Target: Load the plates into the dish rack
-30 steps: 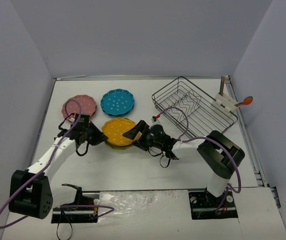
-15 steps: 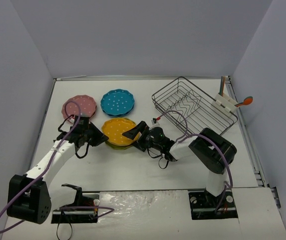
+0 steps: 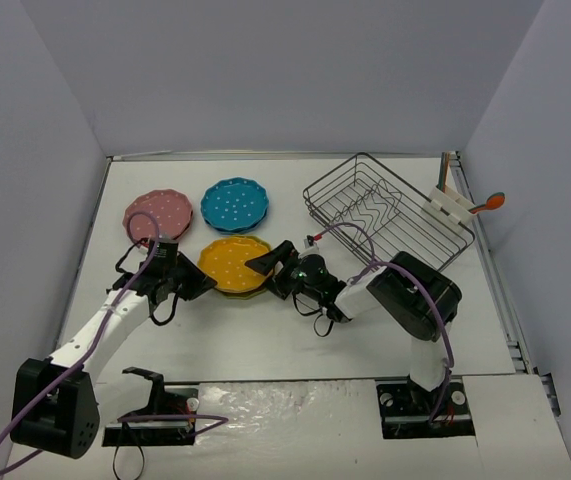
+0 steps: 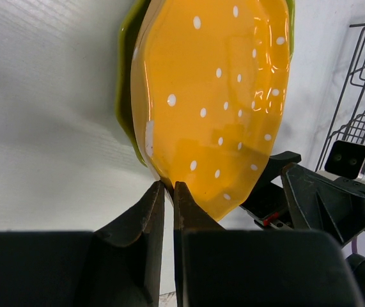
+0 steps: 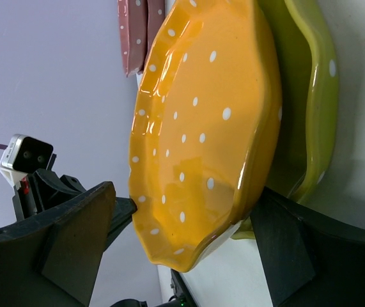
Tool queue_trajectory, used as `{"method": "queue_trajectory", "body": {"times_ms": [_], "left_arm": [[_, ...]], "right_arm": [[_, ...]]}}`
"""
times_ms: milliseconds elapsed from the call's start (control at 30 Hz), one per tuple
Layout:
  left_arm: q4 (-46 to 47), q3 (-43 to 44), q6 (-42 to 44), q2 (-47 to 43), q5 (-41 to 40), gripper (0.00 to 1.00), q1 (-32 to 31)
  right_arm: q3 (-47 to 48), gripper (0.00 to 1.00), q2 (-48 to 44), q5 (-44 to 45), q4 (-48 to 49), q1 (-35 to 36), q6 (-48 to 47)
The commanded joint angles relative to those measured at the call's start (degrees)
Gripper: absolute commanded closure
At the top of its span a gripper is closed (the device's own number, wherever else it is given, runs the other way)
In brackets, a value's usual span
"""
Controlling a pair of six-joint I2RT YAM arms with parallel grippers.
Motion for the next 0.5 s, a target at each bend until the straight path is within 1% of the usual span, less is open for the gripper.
{"method": "queue_trajectory", "body": {"times_ms": [0,167,233,367,467], "left_arm": [[4.8,0.5,0.0,-1.9,6.9,1.00,-2.1],[5.6,-0.5,-0.2,-2.1,7.9,1.00,-3.4],[6.0,-0.7,0.0,-2.1,8.4,1.00,-3.8],[6.4,-0.7,1.1,-1.7,8.9,1.00,-4.6],[6.4,-0.7,2.0,-1.2,9.1,1.00,-5.0]], "right_arm": [[2.9,0.20,0.7,2.4,2.8,0.5,-0.7],[3.8,0.27,1.4,3.0,2.0,0.7,-1.5],[3.9,0.32,1.2,3.2,1.7,0.7,-1.6],[4.2,0.43,1.2,3.6,1.5,0.7,-2.2],[4.4,0.56,1.4,3.5,1.6,0.6,-2.5]]}}
